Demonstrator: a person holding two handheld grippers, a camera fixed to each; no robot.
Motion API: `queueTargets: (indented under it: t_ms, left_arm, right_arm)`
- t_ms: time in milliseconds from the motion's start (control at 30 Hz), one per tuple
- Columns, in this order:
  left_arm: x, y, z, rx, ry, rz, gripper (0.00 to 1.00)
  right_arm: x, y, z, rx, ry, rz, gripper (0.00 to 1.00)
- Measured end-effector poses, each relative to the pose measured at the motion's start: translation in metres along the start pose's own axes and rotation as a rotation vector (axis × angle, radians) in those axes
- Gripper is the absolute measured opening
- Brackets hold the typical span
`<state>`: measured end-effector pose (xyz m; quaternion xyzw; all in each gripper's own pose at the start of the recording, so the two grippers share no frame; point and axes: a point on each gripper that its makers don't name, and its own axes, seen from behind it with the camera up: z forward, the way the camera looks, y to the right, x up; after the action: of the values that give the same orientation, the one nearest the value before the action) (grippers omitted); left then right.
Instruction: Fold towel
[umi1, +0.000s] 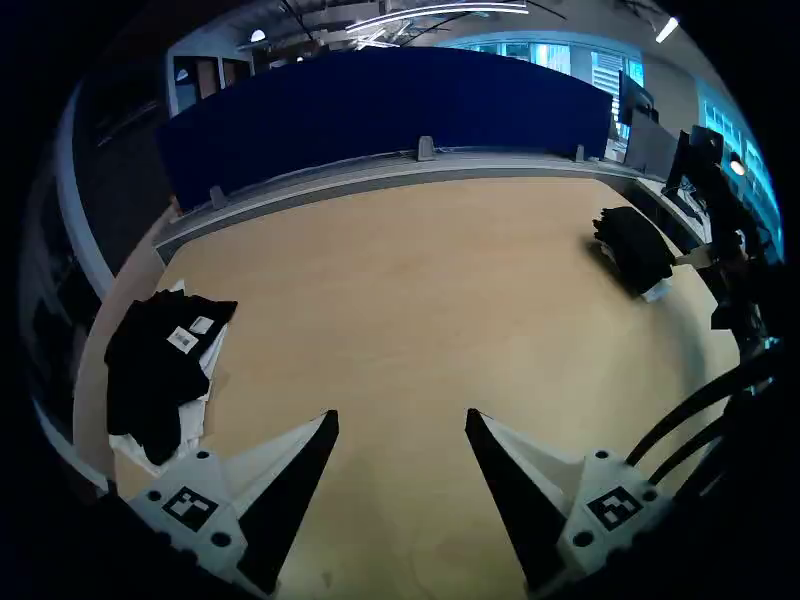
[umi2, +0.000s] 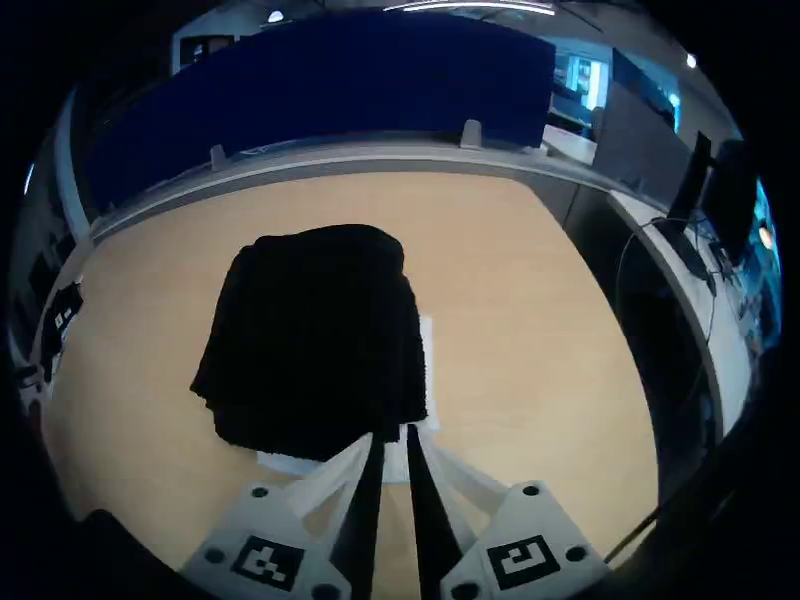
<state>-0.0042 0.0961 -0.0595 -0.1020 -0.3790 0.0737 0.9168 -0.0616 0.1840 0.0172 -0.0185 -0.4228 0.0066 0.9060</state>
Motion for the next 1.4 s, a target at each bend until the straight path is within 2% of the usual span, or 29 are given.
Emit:
queueTargets:
  t_ms: [67, 133, 267, 400, 700, 900, 1200, 1400]
  left_arm:
    - [0.0, 0.0, 0.0, 0.0, 0.001, 0.0, 0.94]
    - [0.0, 0.0, -0.001, -0.001, 0.002, 0.0, 0.94]
    - [0.0, 0.001, -0.001, -0.003, 0.002, 0.0, 0.94]
    - [-0.001, 0.003, -0.001, -0.007, 0.004, 0.002, 0.94]
    - [0.003, 0.001, -0.003, -0.011, 0.016, 0.001, 0.94]
    - [0.006, 0.0, -0.001, -0.015, 0.034, 0.001, 0.94]
    - [0.019, -0.005, 0.006, -0.012, 0.086, -0.019, 0.94]
    - [0.037, -0.003, 0.006, -0.025, 0.151, -0.032, 0.94]
  right_arm:
    - [0.0, 0.003, -0.002, -0.01, 0.008, 0.0, 0.38]
    - [-0.001, 0.004, -0.003, -0.016, 0.015, 0.001, 0.44]
    - [-0.001, 0.006, -0.007, -0.019, 0.027, 0.002, 0.75]
    - [0.001, 0.009, -0.01, -0.032, 0.041, 0.002, 1.0]
    - [0.005, 0.004, -0.02, -0.033, 0.073, 0.004, 1.0]
    - [0.013, -0.009, -0.03, -0.019, 0.127, 0.007, 1.0]
    - [0.041, -0.06, -0.066, 0.055, 0.272, -0.002, 1.0]
    - [0.066, -0.103, -0.092, 0.116, 0.386, -0.002, 1.0]
